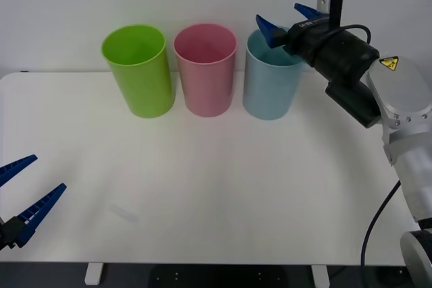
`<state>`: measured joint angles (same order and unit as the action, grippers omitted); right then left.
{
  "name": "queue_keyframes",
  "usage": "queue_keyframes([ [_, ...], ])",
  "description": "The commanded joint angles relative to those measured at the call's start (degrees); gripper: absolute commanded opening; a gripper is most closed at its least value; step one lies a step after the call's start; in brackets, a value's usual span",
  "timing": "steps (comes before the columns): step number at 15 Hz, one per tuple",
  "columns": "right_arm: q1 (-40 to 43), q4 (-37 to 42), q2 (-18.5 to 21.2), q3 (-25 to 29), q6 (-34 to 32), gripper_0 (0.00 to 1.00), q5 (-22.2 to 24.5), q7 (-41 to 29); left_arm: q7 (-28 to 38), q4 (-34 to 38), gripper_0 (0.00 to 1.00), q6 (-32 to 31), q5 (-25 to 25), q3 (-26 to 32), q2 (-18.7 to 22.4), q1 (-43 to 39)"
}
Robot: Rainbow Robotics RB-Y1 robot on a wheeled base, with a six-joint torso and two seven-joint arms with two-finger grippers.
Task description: Grasp the object on the table and drop it into the matching bin: aluminum can to the light blue bin, PET bottle to the pink bin.
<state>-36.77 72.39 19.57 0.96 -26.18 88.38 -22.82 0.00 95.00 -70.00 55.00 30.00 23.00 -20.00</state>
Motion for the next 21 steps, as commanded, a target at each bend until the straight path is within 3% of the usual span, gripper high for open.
queue_keyframes([
  [1,4.2,5.6,0.8,0.0,-0.2,1.0,-0.4,-0.1,0.0,0.0,1.0,0.0,0.0,0.0,0.0,0.0],
  [7,14.7,18.1,3.5,0.0,-2.7,1.0,-3.3,0.2,0.0,0.0,1.0,0.0,0.0,0.0,0.0,0.0],
  [13,28.4,31.4,8.5,0.0,-6.9,1.0,-9.1,2.7,0.0,0.0,1.0,0.0,0.0,0.0,0.0,0.0],
  [18,39.8,38.9,15.1,0.5,-9.6,1.0,-17.9,12.8,0.0,0.0,1.0,0.0,0.0,0.0,0.0,0.0],
  [21,43.7,39.4,15.4,5.3,-17.7,1.0,-19.6,15.4,0.0,0.0,1.0,0.0,0.0,0.0,0.0,0.0],
])
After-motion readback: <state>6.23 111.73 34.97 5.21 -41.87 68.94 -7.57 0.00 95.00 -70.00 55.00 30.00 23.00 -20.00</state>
